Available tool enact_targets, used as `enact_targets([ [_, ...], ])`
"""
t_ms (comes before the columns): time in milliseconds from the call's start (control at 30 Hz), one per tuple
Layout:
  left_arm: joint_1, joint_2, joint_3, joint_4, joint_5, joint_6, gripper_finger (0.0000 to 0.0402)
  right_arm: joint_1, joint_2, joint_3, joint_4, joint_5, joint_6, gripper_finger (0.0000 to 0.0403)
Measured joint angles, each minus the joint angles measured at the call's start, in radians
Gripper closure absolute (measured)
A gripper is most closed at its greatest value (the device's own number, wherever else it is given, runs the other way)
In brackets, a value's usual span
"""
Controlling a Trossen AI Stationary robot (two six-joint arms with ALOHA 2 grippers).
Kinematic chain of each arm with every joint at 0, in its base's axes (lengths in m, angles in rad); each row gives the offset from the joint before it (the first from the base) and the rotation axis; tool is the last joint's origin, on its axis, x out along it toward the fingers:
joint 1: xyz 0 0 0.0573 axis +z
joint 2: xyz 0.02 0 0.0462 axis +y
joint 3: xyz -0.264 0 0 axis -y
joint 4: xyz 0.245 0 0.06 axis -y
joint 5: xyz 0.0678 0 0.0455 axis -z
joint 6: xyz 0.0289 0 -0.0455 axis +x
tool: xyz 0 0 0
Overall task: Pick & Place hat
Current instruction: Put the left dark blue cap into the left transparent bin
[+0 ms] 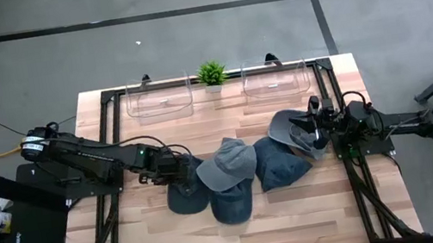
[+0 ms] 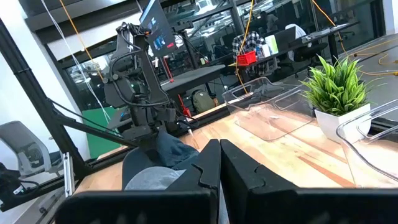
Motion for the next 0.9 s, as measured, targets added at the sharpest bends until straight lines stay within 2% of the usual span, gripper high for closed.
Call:
enact_targets([
  [133, 0.0, 0.0, 0.0, 0.001, 0.006, 0.027, 0.0375, 0.0, 0.0, 0.0, 0.0, 0.0, 0.0, 0.0402],
  [200, 0.0, 0.0, 0.0, 0.001, 0.006, 0.035, 0.0393, 0.0, 0.0, 0.0, 0.0, 0.0, 0.0, 0.0402],
  [500, 0.0, -0.007, 0.0, 0.0, -0.005, 0.058, 0.0398, 0.0, 0.0, 0.0, 0.0, 0.0, 0.0, 0.0402],
  [900, -0.001, -0.152, 0.0, -0.057, -0.039, 0.03, 0.0401, 0.0, 0.0, 0.0, -0.001, 0.0, 0.0, 0.0402],
])
